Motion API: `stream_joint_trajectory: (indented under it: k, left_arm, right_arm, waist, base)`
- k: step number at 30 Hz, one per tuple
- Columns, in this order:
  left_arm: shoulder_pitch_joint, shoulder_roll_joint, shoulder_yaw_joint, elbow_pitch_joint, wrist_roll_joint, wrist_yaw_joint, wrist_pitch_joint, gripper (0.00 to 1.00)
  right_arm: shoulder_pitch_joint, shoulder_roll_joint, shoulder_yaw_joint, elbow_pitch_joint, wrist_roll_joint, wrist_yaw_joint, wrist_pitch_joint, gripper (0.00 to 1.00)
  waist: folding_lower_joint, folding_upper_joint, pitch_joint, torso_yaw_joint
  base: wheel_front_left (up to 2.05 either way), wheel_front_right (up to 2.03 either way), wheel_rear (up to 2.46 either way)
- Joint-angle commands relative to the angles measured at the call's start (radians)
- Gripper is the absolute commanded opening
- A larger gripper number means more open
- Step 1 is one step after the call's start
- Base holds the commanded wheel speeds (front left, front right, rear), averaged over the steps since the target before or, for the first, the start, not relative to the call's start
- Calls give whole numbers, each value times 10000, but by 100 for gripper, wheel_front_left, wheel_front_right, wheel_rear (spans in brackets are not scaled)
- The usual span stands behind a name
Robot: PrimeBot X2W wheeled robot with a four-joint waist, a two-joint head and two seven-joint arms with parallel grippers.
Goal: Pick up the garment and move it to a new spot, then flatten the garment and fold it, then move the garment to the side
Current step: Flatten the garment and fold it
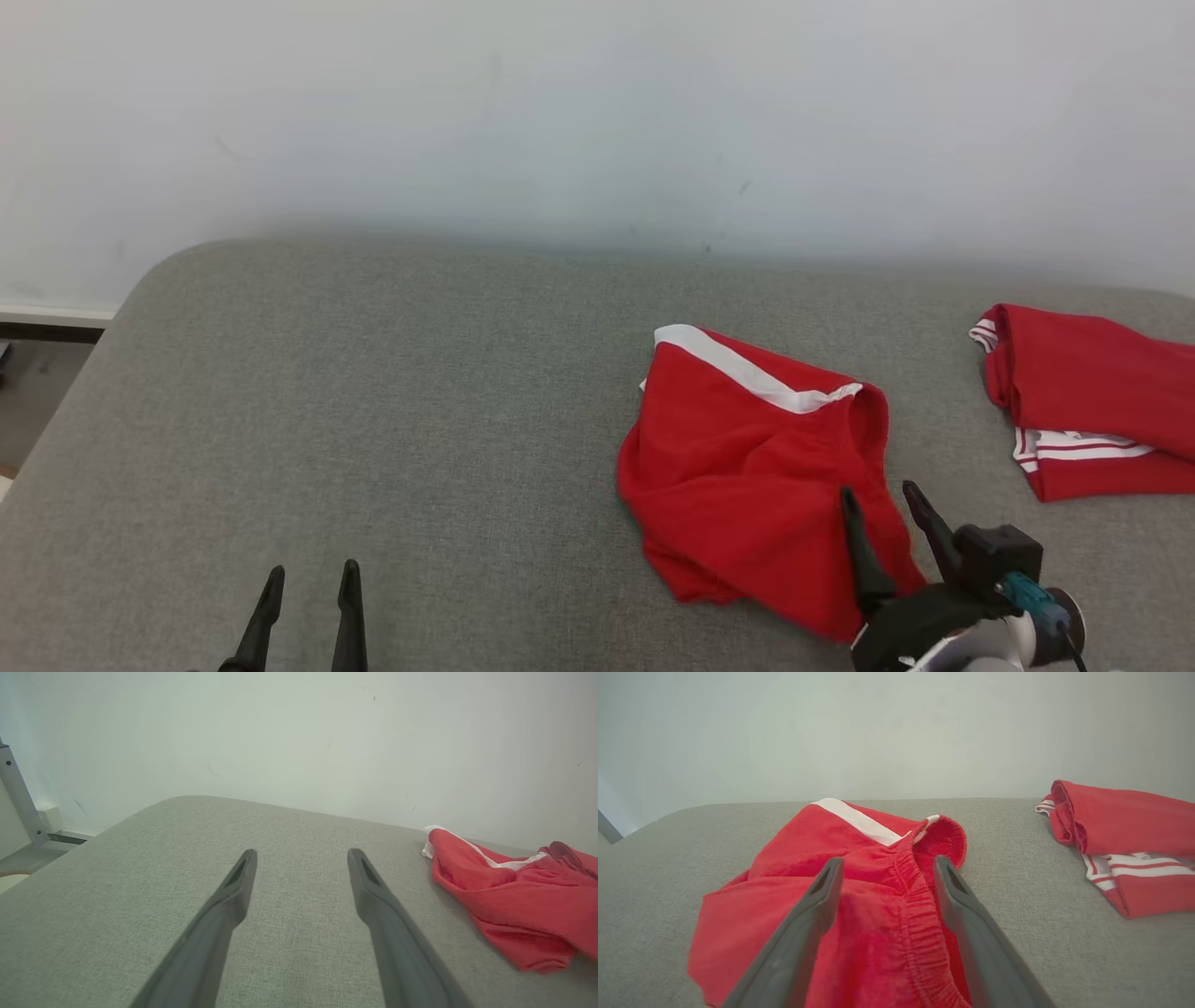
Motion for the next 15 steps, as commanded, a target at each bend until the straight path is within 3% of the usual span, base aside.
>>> stream_joint_trajectory:
  k: [1, 8, 15]
  left_arm:
    - [-1, -15, 11, 18, -31, 15, -22, 100]
    - [-45, -12, -71, 23, -40, 16, -22, 100]
    - [-130, -14, -117, 55, -9, 16, -22, 100]
  right_arm:
    - [254, 21, -122, -189, -30, -17, -8, 100]
    - [715, 31, -427, -272, -55, -17, -7, 100]
    - [266, -210, -330, 1271, 18, -17, 155, 100]
  waist:
    - [0, -1, -18, -73]
    - [0, -1, 37, -245]
    - [0, -1, 109, -216]
  base:
    - [0, 0, 0]
    - [0, 0, 0]
    - [0, 0, 0]
